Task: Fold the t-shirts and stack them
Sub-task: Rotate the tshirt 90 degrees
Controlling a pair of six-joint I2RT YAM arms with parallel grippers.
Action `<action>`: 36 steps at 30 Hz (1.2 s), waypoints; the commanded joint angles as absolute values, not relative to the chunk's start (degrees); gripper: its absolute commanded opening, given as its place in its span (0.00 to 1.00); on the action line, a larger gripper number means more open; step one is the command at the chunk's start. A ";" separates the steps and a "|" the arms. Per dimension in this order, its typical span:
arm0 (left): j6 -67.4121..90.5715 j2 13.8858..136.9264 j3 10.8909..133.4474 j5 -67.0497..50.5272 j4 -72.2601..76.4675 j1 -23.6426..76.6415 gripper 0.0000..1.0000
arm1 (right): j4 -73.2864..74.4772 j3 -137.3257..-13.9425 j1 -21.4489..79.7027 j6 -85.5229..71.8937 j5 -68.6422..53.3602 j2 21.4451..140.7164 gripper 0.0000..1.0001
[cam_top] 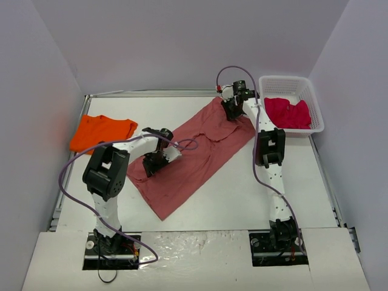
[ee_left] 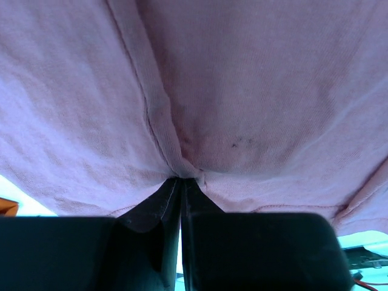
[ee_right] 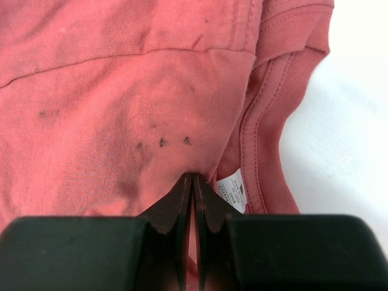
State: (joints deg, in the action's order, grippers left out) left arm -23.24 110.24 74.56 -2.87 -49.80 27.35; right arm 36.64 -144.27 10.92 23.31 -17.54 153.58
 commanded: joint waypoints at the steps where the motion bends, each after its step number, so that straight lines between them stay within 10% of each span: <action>1: -19.87 113.38 70.58 -11.51 -49.76 28.83 0.03 | 37.18 -144.93 12.65 21.97 -18.90 157.15 0.05; 36: -20.48 104.60 83.31 -8.44 -57.48 37.35 0.02 | 28.39 -143.00 16.17 22.24 -15.12 146.00 0.15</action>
